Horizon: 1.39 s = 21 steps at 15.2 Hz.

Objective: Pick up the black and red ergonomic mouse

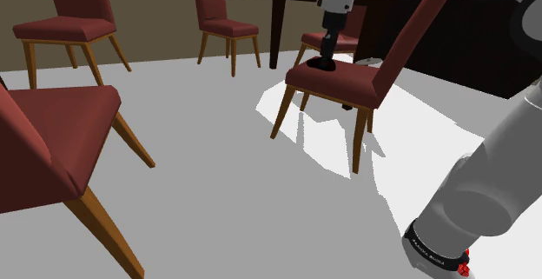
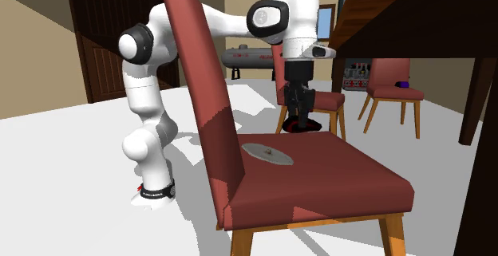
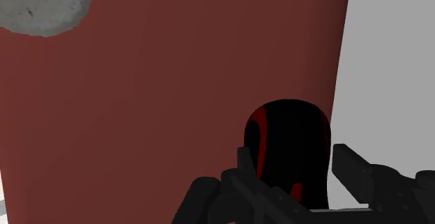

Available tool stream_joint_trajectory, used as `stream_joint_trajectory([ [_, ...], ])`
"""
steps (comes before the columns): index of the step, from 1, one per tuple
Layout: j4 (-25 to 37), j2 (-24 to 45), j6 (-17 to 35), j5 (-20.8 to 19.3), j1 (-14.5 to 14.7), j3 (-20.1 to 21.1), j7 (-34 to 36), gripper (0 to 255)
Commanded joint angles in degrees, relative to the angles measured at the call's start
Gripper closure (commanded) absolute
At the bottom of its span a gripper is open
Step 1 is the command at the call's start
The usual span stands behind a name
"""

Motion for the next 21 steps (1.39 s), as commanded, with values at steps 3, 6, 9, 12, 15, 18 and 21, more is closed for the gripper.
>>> stream_joint_trajectory([
  [3,-1.4,2.1,-0.9,1.6,0.0,-0.1,0.3,255],
  [6,-1.8,1.0,-1.5,1.3,-0.3,-0.3,-0.2,255],
  [9,3.2,3.6,-4.0,1.8,-0.2,-0.4,-0.4,255],
  [12,6.1,4.1,-6.5,1.9,-0.3,-0.4,-0.5,255],
  [15,9.2,4.7,-9.0,2.0,-0.3,-0.5,-0.6,255],
  [18,12.6,5.5,-11.5,2.2,-0.3,-0.6,-0.8,255],
  [21,16.2,6.5,-14.1,2.4,-0.4,-0.7,-0.9,255],
])
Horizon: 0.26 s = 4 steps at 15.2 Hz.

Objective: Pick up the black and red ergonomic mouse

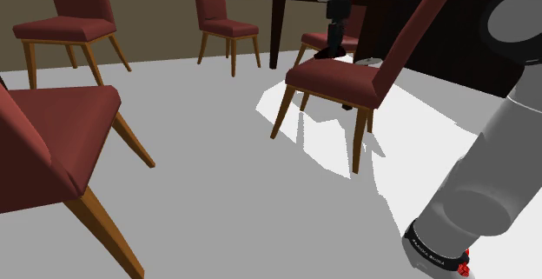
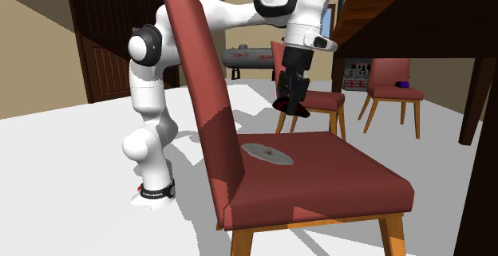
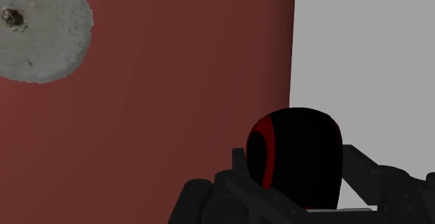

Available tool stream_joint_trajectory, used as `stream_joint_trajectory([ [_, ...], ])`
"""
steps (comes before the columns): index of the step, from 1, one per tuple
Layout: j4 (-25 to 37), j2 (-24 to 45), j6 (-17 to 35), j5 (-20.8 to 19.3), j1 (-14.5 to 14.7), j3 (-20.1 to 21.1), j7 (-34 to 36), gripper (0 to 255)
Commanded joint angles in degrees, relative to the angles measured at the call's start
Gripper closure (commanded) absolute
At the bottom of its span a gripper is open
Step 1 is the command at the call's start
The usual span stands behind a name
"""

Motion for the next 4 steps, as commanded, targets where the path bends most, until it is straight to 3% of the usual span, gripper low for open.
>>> stream_joint_trajectory([
  [1,3.5,0.9,4.1,0.2,0.0,0.0,0.1,255],
  [4,5.0,1.4,3.1,0.3,-0.1,0.0,0.1,255],
])
